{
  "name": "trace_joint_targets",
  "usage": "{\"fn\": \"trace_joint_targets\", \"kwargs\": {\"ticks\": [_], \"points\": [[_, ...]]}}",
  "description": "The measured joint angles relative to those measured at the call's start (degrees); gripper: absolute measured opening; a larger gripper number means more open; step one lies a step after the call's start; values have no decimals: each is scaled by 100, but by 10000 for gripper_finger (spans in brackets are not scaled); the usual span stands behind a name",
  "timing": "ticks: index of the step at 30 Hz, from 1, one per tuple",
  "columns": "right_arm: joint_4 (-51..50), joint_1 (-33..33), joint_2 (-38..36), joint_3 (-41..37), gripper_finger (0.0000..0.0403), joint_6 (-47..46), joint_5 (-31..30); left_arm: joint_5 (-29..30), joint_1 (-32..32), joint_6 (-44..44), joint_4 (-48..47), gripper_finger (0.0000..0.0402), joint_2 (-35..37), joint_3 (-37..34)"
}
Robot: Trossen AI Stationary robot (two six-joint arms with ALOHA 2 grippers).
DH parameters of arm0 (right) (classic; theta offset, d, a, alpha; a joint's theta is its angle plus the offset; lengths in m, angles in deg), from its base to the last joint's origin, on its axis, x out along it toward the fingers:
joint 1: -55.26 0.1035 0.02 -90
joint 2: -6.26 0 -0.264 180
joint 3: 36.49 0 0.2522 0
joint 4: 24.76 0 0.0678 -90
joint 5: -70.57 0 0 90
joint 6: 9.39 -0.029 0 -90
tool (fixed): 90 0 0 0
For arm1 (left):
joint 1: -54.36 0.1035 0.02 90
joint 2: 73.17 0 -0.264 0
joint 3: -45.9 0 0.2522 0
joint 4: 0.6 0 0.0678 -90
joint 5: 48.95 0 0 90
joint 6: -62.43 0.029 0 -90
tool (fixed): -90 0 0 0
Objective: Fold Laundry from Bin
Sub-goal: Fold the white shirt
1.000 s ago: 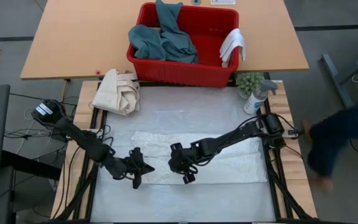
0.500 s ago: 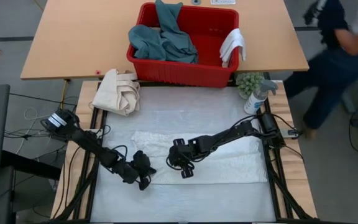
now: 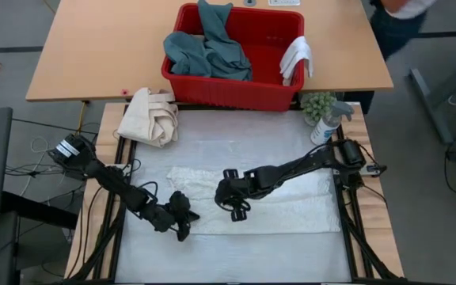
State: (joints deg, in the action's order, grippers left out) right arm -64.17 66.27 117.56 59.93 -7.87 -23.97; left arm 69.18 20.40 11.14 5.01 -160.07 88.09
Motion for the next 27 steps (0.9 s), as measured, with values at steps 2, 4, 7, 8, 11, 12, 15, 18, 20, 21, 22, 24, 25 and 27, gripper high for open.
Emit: {"fn": "trace_joint_targets", "kwargs": {"ticks": [2, 4, 7, 8, 11, 12, 15, 18, 20, 21, 22, 24, 25, 27], "points": [[-283, -59, -187, 0, 40, 20, -57, 103, 53, -1, -250, 0, 190, -11], [-693, -112, -425, 0, 44, -24, -55, 154, 117, -7, -449, 0, 435, -11], [-1636, -174, -867, 0, 48, -289, -19, 236, 245, -30, -609, 0, 858, -11], [-2033, -176, -1009, 0, 50, -412, -7, 270, 296, -27, -589, 0, 1004, -11], [-3168, -113, -1434, -56, 59, -1072, 1, 494, 498, 20, -360, 0, 1450, -10], [-3592, -80, -1578, -90, 63, -1459, -8, 569, 592, 45, -247, 0, 1585, -5], [-4680, 22, -1945, -383, 79, -3016, -12, 625, 922, 542, 285, 0, 1861, -5], [-5275, 228, -2358, -931, 101, -4854, -1, 273, 1277, 1220, 983, 7, 1996, -2], [-5349, 404, -2674, -1348, 114, -5949, 189, 216, 1490, 1266, 1372, 16, 1997, -2], [-5313, 529, -2839, -1561, 118, -6386, 264, 210, 1590, 1179, 1555, 22, 1994, -2], [-5240, 704, -3006, -1776, 118, -6783, 274, 162, 1711, 1066, 1667, 26, 1994, -2], [-4987, 1033, -3331, -2181, 111, -7537, 277, -228, 1975, 621, 1667, 33, 2000, 0], [-4792, 1210, -3524, -2391, 103, -7909, 286, -440, 2105, 369, 1510, 35, 1996, 0], [-4447, 1505, -3832, -2759, 86, -8564, 286, -934, 2351, 137, 1077, 35, 1935, 0]]}}
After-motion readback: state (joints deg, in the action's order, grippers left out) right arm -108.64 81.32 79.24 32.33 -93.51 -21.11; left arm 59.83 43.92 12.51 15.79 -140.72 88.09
